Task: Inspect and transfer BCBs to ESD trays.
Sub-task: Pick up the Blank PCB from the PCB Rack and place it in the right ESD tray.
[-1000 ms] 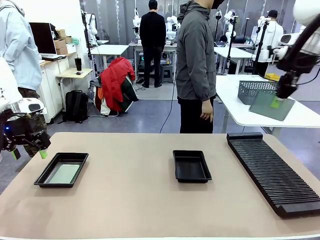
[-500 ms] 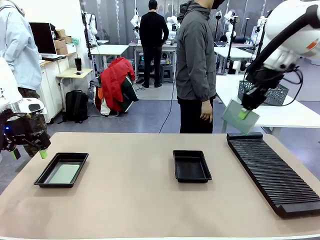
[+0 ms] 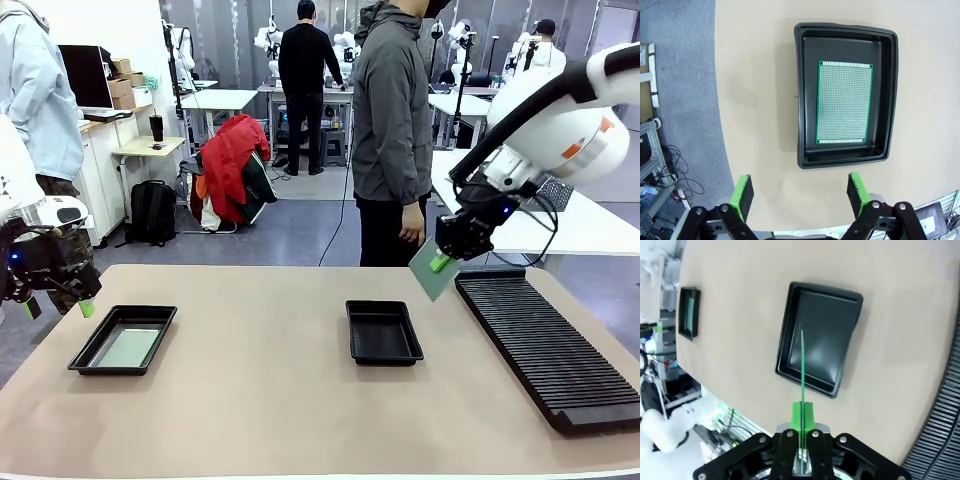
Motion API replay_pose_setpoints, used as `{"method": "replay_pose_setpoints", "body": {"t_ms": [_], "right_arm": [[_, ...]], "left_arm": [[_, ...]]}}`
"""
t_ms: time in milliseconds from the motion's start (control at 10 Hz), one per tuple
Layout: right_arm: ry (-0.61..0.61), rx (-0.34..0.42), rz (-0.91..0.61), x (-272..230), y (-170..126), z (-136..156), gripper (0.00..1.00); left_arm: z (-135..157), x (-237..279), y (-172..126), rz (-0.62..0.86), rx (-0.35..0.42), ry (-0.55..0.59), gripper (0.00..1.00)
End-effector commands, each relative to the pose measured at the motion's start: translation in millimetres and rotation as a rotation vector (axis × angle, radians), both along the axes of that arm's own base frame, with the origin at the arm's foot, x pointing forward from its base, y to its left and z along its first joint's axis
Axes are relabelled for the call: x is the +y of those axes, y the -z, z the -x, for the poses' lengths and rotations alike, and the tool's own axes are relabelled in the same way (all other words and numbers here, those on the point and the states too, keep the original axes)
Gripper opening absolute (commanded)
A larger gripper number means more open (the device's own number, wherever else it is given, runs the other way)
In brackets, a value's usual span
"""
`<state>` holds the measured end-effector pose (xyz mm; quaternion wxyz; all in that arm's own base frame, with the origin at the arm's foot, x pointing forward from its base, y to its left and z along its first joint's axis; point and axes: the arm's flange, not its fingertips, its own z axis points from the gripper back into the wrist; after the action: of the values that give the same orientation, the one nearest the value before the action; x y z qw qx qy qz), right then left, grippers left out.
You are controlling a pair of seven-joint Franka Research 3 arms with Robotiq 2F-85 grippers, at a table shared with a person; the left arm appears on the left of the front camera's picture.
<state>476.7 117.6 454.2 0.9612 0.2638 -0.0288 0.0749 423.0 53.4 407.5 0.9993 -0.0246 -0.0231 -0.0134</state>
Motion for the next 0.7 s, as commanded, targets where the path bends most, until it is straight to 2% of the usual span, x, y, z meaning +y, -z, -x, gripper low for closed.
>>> {"method": "replay_pose_setpoints", "body": {"t_ms": [0,600], "right_arm": [[0.078,-0.005,-0.078,15,28,1,0.02],[0.106,0.014,-0.22,37,109,-11,0.02]], "left_arm": [[-1,1,1,0.004,-0.012,0.0,1.0],[-1,1,1,0.004,-0.012,0.0,1.0]]}}
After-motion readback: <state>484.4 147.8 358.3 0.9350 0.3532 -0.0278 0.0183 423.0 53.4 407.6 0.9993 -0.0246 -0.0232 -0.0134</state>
